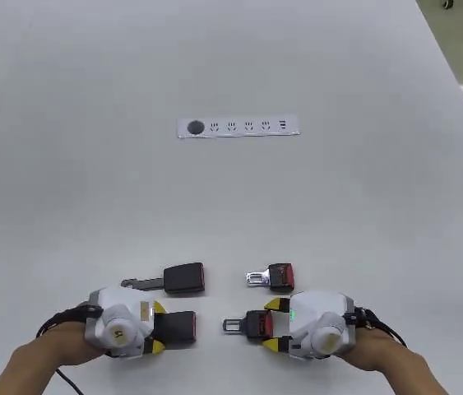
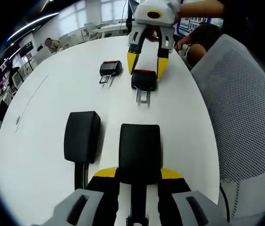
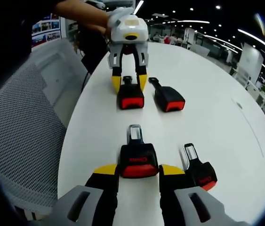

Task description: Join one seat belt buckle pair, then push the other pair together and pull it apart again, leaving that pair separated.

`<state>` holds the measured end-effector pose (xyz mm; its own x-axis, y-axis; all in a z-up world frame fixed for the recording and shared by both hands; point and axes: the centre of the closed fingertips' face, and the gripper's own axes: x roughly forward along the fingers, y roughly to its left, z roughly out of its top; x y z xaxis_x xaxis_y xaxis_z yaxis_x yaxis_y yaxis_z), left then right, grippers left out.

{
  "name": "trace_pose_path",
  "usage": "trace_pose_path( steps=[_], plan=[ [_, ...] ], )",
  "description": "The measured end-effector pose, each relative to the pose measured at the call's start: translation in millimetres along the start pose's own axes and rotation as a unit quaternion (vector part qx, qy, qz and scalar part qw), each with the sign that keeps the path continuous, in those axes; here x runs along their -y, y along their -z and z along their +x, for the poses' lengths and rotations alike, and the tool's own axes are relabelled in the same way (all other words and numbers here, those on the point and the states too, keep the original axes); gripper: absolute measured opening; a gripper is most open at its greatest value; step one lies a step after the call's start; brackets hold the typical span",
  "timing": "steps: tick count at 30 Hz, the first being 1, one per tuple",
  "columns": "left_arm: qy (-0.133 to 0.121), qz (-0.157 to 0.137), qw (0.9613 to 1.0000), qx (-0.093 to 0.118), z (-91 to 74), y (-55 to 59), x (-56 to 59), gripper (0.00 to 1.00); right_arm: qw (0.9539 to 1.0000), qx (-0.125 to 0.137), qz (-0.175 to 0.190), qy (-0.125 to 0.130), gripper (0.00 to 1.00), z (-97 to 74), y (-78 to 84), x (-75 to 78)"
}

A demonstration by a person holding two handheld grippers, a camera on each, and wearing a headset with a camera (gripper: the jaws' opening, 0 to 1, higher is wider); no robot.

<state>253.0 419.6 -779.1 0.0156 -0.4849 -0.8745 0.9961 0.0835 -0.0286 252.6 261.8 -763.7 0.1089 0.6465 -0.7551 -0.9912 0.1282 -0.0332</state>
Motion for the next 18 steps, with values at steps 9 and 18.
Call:
trace_pose_path(
  steps=[9,18],
  plan=[
    [-0.001,-0.005,1.0,-0.001,1.3,2.3,-0.6,0.32,1.0,0.004,-0.004,-0.004,0.3,7.6,-9.6,-0.4],
    [-0.002,-0.008,1.0,-0.002,0.9,1.4,-0.7,0.32,0.9999,0.007,-0.01,-0.008,0.3,16.5,-19.3,0.1]
  ],
)
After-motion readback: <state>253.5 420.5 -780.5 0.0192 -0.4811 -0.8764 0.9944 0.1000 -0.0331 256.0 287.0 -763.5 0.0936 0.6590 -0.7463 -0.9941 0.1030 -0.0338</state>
